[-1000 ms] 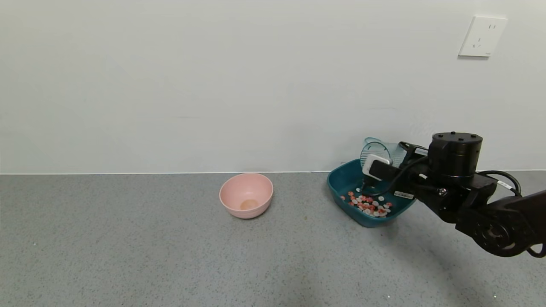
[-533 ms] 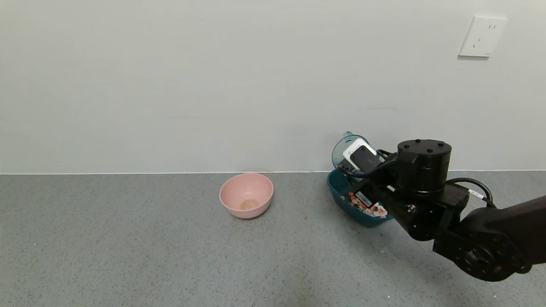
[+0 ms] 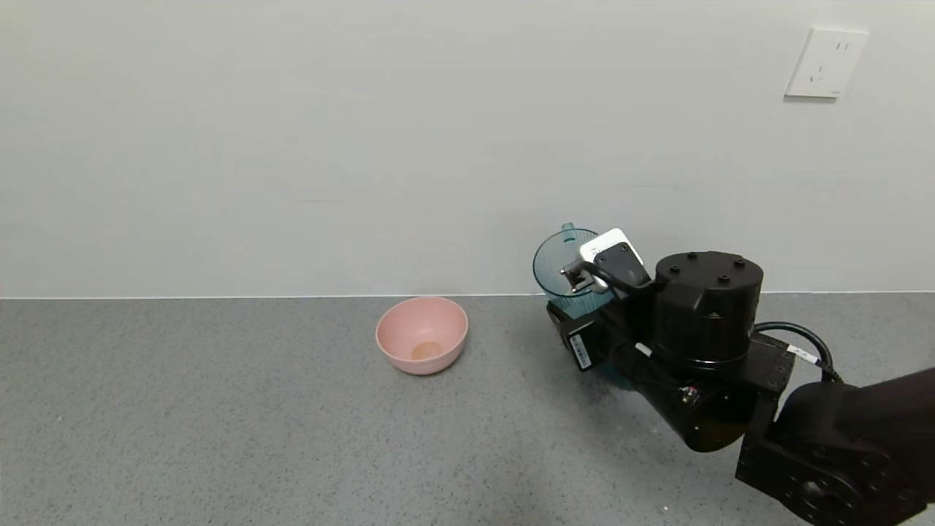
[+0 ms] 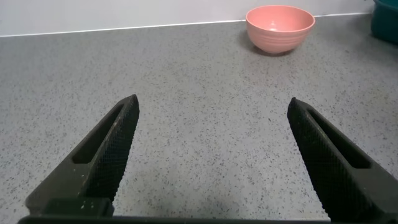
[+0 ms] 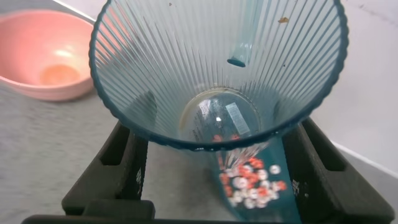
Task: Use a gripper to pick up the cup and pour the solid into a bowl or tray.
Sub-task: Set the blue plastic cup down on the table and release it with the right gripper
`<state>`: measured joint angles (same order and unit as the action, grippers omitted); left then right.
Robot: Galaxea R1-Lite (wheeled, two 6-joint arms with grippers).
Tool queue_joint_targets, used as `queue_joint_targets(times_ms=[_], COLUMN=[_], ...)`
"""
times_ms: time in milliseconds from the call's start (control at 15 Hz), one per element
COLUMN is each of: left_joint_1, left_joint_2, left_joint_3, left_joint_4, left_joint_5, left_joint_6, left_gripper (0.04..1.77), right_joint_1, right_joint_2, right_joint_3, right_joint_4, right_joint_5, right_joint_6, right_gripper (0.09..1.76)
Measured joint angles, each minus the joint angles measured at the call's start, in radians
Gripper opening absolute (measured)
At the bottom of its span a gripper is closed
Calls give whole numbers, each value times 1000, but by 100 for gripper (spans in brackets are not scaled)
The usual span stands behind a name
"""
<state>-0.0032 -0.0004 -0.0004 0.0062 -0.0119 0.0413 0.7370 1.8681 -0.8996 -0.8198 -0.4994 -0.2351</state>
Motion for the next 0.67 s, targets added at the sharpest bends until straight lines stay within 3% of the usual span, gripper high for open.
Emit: queue_joint_targets(times_ms=[667], left_joint_1=[0], left_joint_2=[0], left_joint_3=[0], left_joint_4=[0], left_joint_5=[0], left_joint_6=[0], left_gripper=[172], right_joint_1=[71], right_joint_2=[-100], right_joint_3=[269], right_joint_4=[-34], right_joint_5=[0], right_joint_6=[223], right_gripper=[132])
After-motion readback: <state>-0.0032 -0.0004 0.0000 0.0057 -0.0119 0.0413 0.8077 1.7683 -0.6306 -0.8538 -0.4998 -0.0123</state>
